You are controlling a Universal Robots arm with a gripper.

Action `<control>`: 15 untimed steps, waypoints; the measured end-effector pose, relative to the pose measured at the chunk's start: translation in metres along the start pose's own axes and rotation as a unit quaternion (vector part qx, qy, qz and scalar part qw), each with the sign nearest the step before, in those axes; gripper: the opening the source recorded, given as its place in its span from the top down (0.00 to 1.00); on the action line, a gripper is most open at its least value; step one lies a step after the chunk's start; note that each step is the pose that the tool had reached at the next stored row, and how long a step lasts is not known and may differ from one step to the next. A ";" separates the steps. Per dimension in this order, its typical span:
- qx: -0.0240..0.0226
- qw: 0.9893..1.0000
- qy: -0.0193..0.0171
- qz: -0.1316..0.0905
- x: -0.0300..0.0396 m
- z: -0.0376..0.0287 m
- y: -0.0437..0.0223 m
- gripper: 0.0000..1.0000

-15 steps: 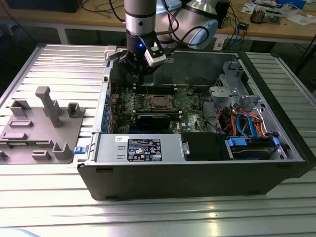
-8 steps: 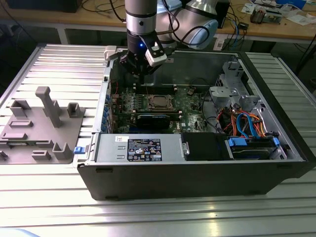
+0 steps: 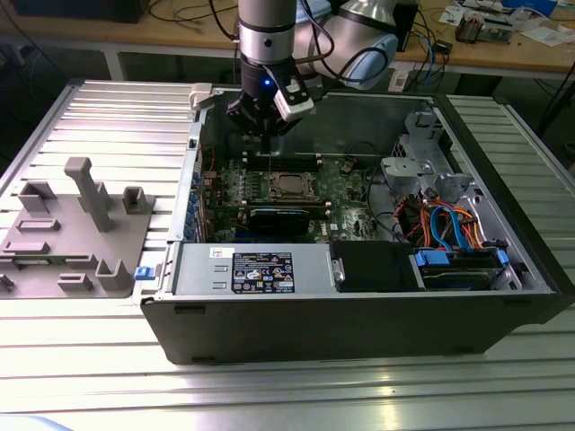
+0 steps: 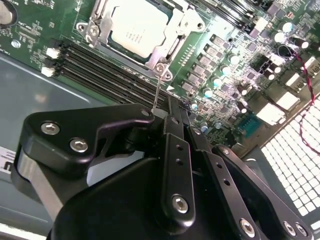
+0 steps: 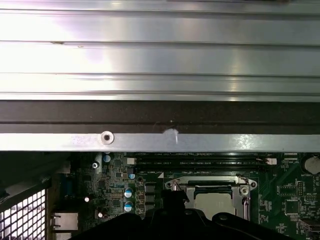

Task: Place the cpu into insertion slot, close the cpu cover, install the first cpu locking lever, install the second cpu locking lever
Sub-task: 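Install the first cpu locking lever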

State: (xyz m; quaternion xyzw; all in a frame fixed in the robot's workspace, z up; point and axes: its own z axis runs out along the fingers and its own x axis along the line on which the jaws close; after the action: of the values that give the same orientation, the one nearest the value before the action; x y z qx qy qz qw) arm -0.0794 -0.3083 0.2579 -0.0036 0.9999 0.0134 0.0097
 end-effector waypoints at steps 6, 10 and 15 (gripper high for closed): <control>0.000 1.000 0.000 0.000 -0.0059 0.0001 0.0000 0.89; 0.000 1.000 0.000 0.000 -0.0076 0.0002 -0.0001 0.89; -0.010 1.000 0.000 0.001 -0.0077 0.0005 -0.0001 0.89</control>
State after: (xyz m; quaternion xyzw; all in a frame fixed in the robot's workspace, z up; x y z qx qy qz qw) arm -0.0717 -0.3083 0.2576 -0.0031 0.9997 0.0231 0.0098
